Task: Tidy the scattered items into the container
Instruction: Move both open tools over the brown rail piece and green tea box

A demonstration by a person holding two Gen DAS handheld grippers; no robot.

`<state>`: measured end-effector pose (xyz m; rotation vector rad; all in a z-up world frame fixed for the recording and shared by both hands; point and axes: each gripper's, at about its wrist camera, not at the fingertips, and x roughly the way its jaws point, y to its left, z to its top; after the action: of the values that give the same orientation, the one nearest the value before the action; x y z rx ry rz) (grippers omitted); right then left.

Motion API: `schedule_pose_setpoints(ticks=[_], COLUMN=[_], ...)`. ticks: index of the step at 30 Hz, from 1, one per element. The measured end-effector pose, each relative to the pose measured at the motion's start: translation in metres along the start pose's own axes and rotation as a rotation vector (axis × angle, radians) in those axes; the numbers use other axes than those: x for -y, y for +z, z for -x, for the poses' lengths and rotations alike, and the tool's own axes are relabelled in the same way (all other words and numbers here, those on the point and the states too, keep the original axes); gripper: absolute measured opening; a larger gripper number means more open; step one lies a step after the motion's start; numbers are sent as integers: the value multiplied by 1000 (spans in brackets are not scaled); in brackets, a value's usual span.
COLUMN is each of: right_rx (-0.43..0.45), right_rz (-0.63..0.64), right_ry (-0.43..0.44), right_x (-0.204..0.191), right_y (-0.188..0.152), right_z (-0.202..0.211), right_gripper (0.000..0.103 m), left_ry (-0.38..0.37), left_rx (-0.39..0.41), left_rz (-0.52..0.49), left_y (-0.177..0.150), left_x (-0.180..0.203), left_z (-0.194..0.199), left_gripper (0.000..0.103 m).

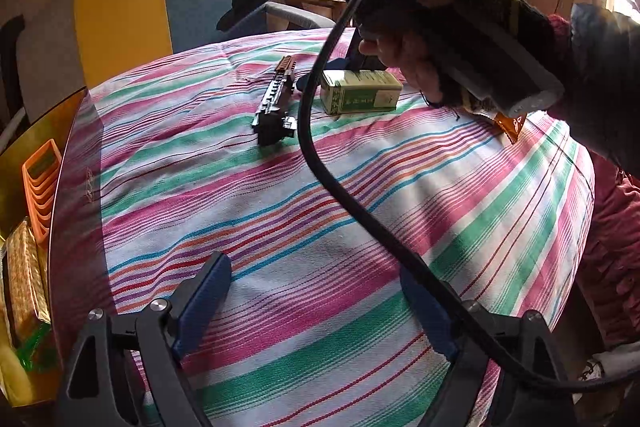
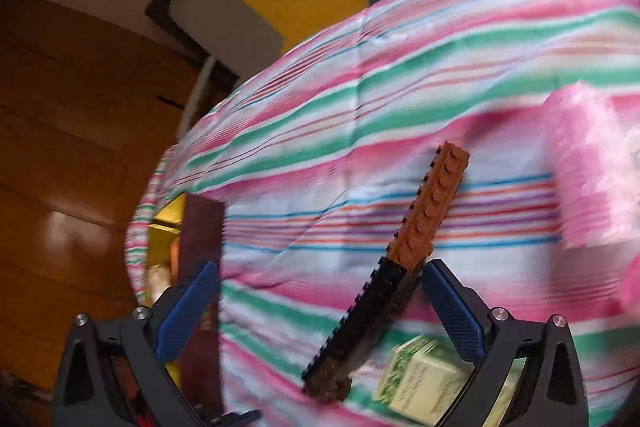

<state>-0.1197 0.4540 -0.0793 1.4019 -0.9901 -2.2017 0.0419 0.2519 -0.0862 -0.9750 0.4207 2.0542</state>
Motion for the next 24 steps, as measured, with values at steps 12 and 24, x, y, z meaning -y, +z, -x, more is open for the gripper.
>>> schedule_pose_setpoints(ticks=[12, 24], right_rx=[2, -172], right_rz=[154, 147], right_ry=[-22, -139], right_x=[-31, 4], right_y=[-41, -68], right_z=[50, 38], right_gripper=[103, 103], left_ry=[-5, -4], left_rx=[8, 7], left_rz=[1, 2], left_y=[1, -2], left_x=[-2, 0], left_z=[0, 1], left_gripper=[88, 88])
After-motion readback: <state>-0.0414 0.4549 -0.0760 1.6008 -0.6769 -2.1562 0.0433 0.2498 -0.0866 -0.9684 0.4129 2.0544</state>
